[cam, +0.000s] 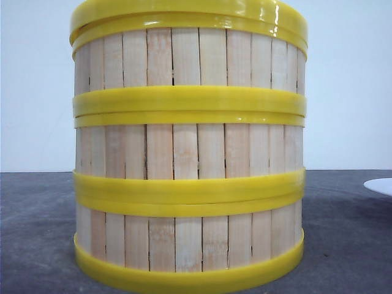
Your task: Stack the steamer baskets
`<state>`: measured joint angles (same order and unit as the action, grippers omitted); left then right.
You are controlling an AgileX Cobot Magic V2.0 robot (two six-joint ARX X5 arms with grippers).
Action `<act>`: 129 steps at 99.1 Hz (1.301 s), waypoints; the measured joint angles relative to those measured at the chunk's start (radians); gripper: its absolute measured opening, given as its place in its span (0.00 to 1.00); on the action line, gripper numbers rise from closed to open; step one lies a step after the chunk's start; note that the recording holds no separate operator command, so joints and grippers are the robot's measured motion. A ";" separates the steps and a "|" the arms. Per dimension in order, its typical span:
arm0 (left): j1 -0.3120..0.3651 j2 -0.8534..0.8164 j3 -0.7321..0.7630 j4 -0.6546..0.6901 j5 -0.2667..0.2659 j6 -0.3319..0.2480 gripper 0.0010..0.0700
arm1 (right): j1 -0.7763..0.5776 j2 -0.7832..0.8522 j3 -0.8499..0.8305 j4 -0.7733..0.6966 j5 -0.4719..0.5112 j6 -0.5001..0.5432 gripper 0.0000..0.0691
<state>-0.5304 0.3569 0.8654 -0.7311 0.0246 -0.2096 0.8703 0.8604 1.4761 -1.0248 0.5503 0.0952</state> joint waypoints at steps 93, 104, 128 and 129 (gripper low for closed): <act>0.000 0.003 -0.017 0.002 -0.001 0.011 0.02 | 0.000 -0.208 -0.349 0.099 0.000 0.119 0.01; 0.000 0.003 -0.017 0.002 -0.001 0.011 0.02 | 0.000 -0.208 -0.349 0.099 0.000 0.119 0.01; 0.000 0.003 -0.017 0.002 -0.001 0.011 0.02 | 0.000 -0.208 -0.349 0.100 0.000 0.119 0.01; 0.000 0.003 -0.017 0.002 -0.001 0.011 0.02 | 0.000 -0.208 -0.349 0.100 0.000 0.119 0.01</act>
<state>-0.5308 0.3599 0.8482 -0.7288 0.0235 -0.1989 0.8703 0.6521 1.1271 -0.9253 0.5499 0.2142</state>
